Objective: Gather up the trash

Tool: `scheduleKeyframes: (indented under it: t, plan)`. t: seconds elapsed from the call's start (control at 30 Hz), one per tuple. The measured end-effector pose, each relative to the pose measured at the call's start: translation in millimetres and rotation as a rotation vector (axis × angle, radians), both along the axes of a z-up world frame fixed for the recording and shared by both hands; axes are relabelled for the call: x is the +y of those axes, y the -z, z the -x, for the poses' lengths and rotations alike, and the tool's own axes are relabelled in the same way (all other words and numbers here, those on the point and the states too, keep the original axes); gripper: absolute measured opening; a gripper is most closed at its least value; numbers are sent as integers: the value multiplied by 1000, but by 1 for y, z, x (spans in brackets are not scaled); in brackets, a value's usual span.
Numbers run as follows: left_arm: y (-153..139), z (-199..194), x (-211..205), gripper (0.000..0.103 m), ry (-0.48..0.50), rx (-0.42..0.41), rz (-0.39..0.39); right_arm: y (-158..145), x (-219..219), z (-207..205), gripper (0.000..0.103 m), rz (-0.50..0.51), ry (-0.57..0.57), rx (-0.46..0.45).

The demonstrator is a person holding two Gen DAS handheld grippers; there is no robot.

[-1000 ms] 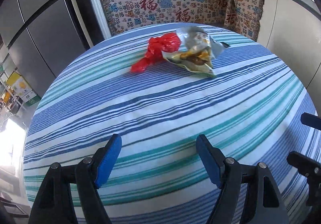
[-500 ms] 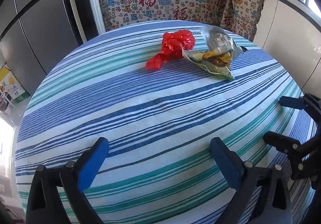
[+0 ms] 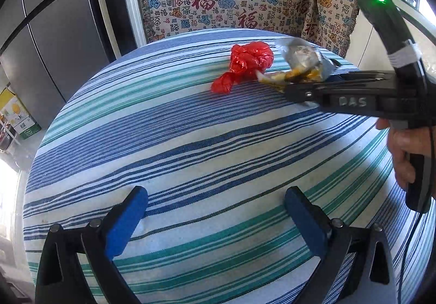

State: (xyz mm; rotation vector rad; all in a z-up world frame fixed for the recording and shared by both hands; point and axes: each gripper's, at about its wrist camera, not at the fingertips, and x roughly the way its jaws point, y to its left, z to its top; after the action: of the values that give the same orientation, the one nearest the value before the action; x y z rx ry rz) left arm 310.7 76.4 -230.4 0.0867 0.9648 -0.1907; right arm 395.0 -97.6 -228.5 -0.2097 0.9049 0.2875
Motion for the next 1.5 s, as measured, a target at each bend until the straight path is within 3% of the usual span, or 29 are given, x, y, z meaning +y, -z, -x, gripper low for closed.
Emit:
scheduleKeyframes:
  t: [0.17, 0.27, 0.4, 0.67, 0.7, 0.77, 0.83, 0.97, 1.2, 1.3, 1.37, 1.4, 1.5]
  plan:
    - [0, -10, -2, 103, 10, 14, 1, -3, -40, 35, 38, -14, 67, -14]
    - [-1, -34, -6, 103, 38, 25, 10, -4, -66, 76, 38, 12, 102, -45]
    - [-1, -84, -15, 103, 69, 13, 86, -2, -81, 113, 39, 17, 139, -82]
    - [-6, -143, -71, 101, 200, 16, 4, -4, -77, 108, 40, 40, 168, -94]
    - [-6, -144, -77, 98, 211, 9, -9, -4, -78, 107, 41, 33, 170, -92]
    - [-4, -143, -87, 55, 239, 4, -33, -3, -80, 106, 41, 29, 172, -91]
    - [-4, -137, -88, 43, 241, 11, 14, -2, -80, 107, 41, 31, 174, -92]
    - [-7, -102, -79, 43, 179, 7, 22, -2, -82, 106, 41, 24, 183, -92]
    - [-14, 8, -31, 43, -22, 27, 81, -2, -84, 108, 42, 12, 197, -92]
    - [-18, 38, -20, 45, -79, 5, 95, -1, -75, 123, 43, -23, 190, -86]
    - [-18, 44, -18, 66, -102, 6, 92, 1, -64, 134, 45, -39, 165, -84]
    - [-16, 44, -18, 72, -108, 6, 89, 2, -58, 138, 49, -34, 157, -83]
    - [-10, 41, -21, 77, -114, 4, 37, 5, -49, 140, 82, -1, 139, -69]
